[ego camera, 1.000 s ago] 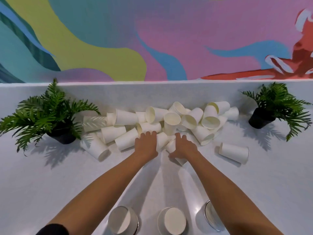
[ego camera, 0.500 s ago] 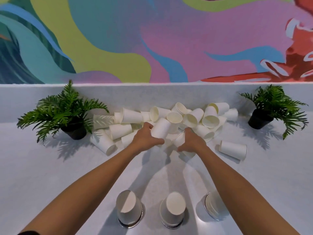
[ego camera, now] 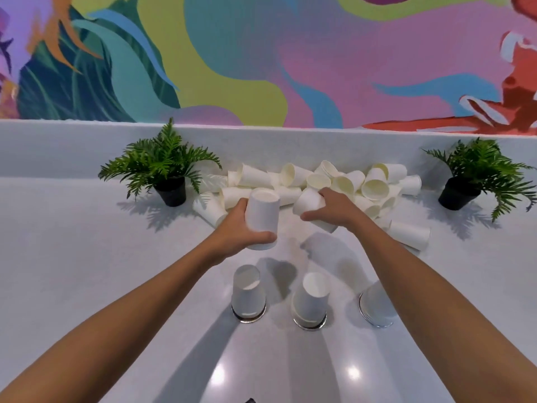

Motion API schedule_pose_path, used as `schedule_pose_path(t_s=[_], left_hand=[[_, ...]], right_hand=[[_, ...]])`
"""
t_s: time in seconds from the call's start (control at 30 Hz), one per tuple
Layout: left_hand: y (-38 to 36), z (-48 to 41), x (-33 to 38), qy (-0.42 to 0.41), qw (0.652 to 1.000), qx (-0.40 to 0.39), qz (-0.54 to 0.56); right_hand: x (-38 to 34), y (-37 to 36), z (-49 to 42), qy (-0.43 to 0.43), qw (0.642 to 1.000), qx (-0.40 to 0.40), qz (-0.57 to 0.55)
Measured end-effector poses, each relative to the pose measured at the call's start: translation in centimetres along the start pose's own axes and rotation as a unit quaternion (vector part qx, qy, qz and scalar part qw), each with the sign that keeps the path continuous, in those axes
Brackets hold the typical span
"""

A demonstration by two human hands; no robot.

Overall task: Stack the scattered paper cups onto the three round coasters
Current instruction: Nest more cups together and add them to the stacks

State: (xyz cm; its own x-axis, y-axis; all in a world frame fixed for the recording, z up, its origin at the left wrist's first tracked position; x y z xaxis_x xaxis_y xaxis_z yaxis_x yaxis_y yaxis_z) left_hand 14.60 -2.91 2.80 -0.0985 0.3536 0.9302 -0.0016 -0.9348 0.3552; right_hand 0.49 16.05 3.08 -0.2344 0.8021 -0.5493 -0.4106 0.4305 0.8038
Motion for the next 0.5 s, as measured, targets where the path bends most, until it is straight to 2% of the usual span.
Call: schedule_pose_path(t_s=[0.2, 0.4, 0.5], left_hand=[[-0.2, 4.3, -3.1, -0.005, 0.998, -0.052, 0.034], [-2.1, 6.1, -6.2, 0.032, 0.996, -0.085, 0.009], [-2.4, 6.4, -7.4, 0.040, 0.993, -0.111, 0.001]], right_hand=[[-2.8, -1.2, 2.2, 0.030, 0.999, -0.003, -0.045], [-3.3, -1.6, 4.2, 0.021, 0.998, -0.002, -0.056], [-3.5, -1.5, 4.8, 0.023, 0.995, -0.038, -0.092]])
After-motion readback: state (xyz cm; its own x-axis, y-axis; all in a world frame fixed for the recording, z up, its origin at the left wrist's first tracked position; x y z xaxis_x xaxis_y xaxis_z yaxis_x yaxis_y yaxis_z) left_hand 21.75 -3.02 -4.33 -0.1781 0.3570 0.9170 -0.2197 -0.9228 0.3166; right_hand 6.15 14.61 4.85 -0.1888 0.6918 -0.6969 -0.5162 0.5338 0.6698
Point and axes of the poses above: each hand's wrist, its own z-axis away from the middle knuckle, its own y-axis out of the back of the hand, x = y × z, the point moved 3 cm from there along -z, towards the middle knuckle, and after that the axes turned 5 degrees about -x, right-handed, at the moved point
